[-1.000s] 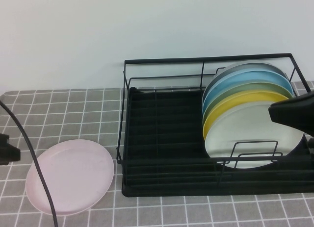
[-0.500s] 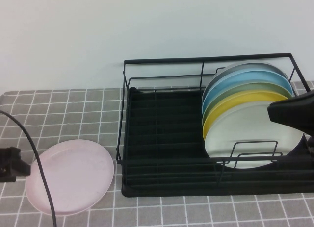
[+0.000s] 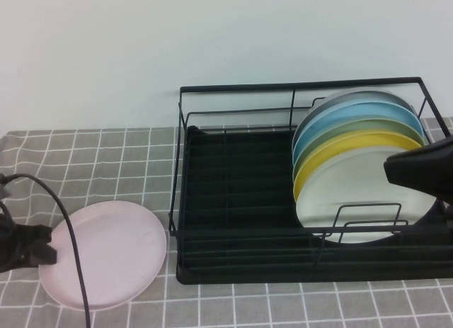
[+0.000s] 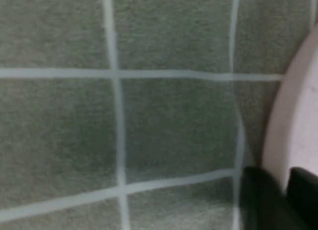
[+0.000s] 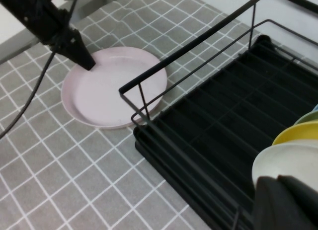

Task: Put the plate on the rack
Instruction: Pick up the plate from the table, then hand over the plate

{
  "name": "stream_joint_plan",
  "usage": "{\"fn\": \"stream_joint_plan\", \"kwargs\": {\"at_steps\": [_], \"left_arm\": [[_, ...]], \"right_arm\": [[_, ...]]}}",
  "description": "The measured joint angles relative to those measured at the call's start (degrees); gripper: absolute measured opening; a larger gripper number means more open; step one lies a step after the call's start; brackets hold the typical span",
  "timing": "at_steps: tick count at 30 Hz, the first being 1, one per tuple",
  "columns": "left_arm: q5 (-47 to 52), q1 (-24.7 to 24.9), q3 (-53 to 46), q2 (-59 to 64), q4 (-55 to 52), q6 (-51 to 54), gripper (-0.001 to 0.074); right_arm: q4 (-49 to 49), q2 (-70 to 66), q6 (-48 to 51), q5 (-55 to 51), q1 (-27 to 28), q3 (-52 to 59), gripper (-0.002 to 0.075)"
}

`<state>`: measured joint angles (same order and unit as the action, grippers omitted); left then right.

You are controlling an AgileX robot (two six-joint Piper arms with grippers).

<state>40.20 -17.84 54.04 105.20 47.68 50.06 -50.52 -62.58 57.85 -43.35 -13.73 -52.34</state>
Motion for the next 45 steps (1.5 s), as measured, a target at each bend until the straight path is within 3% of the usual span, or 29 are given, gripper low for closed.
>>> {"fn": "stream_joint_plan", "kwargs": {"at_steps": [9, 19, 27, 33, 38, 45], "left_arm": [[0.2, 0.0, 0.1, -3.0, -3.0, -4.4, 0.0], [3.5, 0.0, 5.4, -17.5, -8.2, -11.9, 0.0], [8.6, 0.0, 12.1, -33.1, -4.3, -13.1, 0.0], [15.7, 0.6, 12.4, -39.7, 1.0, -12.4, 0.0], [20.0, 7.4, 12.4, -41.2, 1.0, -13.9, 0.0], [13.7, 20.5, 12.4, -41.2, 0.0, -18.9, 0.0]], "right_arm": [[0.4, 0.0, 0.0, -1.3, 0.0, 0.0, -0.0003], [0.9, 0.0, -0.1, -2.7, 0.0, 0.0, -0.0003], [-0.1, 0.0, -12.0, -4.7, 0.0, 0.0, -0.0003], [-8.8, 0.0, -15.6, -3.8, 0.0, 0.0, 0.0006], [-18.8, 0.0, -14.1, -5.5, 0.0, 0.0, 0.0076], [-22.2, 0.0, -14.2, -8.4, 0.0, 0.0, 0.0295]]}}
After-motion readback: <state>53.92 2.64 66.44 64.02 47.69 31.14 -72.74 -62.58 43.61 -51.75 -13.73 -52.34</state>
